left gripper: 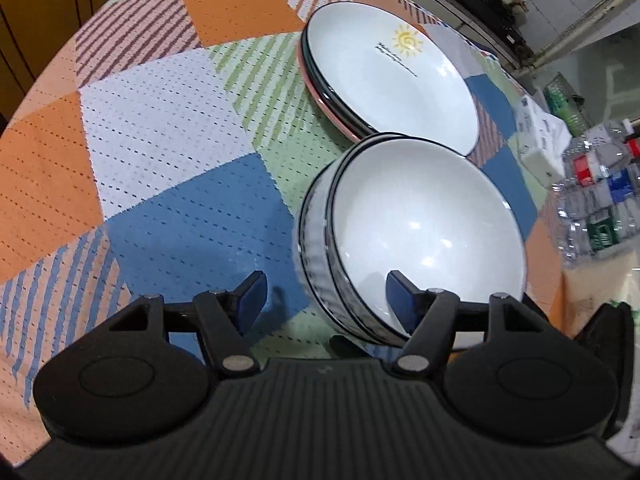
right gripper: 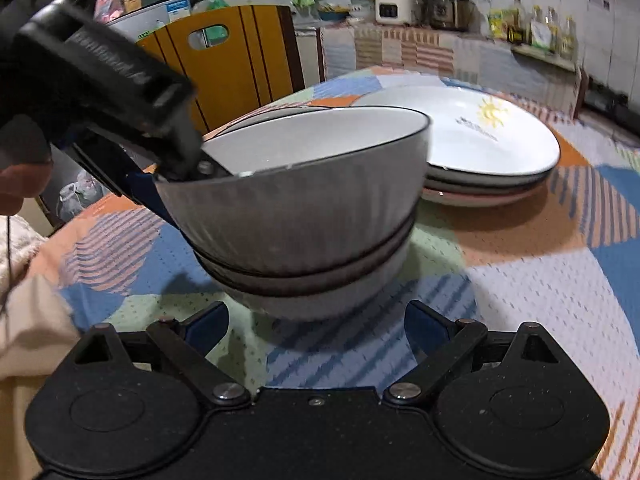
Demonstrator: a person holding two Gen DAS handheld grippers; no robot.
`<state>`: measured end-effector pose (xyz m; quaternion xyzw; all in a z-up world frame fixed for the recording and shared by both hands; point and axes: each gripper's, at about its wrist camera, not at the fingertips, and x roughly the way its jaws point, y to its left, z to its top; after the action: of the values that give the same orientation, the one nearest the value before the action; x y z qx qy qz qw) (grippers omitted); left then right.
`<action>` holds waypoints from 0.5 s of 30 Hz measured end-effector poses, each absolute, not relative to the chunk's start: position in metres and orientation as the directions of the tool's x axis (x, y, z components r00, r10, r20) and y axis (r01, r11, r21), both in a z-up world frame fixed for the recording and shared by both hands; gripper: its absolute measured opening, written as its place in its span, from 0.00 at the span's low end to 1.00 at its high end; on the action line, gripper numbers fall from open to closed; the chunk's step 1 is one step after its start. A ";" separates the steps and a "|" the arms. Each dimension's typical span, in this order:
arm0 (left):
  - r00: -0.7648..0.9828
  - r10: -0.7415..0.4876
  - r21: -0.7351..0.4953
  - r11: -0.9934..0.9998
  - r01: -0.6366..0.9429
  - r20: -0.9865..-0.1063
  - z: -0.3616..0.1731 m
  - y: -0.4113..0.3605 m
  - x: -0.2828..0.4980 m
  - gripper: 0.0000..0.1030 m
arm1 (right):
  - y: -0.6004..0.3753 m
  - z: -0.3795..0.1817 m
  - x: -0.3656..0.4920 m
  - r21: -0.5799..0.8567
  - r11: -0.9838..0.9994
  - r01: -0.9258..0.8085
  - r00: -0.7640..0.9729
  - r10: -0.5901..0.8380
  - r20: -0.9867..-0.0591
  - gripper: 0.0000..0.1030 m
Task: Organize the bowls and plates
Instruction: 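Lift the bowl stack with the right gripper and move it over the plate stack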
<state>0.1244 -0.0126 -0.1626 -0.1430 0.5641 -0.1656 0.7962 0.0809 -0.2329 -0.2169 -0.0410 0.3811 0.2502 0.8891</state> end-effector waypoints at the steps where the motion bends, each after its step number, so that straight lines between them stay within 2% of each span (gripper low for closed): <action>1: 0.324 -0.414 -0.403 0.909 0.106 -0.850 -0.164 -0.014 0.123 0.61 | -0.231 -0.219 0.081 0.113 0.872 -0.476 0.591 0.413 -0.693 0.94; 4: 0.364 -0.408 -0.394 0.912 0.118 -0.837 -0.164 -0.018 0.124 0.57 | -0.225 -0.222 0.084 0.107 0.875 -0.473 0.612 0.413 -0.674 0.94; 6: 0.378 -0.422 -0.407 0.905 0.123 -0.824 -0.164 -0.017 0.124 0.44 | -0.221 -0.224 0.086 0.090 0.877 -0.473 0.624 0.405 -0.668 0.94; 7: 0.382 -0.432 -0.417 0.900 0.125 -0.817 -0.163 -0.017 0.125 0.41 | -0.220 -0.224 0.087 0.086 0.877 -0.472 0.628 0.403 -0.666 0.94; 15: 0.386 -0.430 -0.417 0.901 0.121 -0.816 -0.163 -0.015 0.124 0.39 | -0.212 -0.220 0.090 0.067 0.876 -0.478 0.639 0.399 -0.657 0.94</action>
<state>0.1241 -0.0155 -0.1629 -0.1463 0.5277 -0.1682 0.8197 0.0903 -0.2119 -0.2204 -0.0567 0.3483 0.2429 0.9036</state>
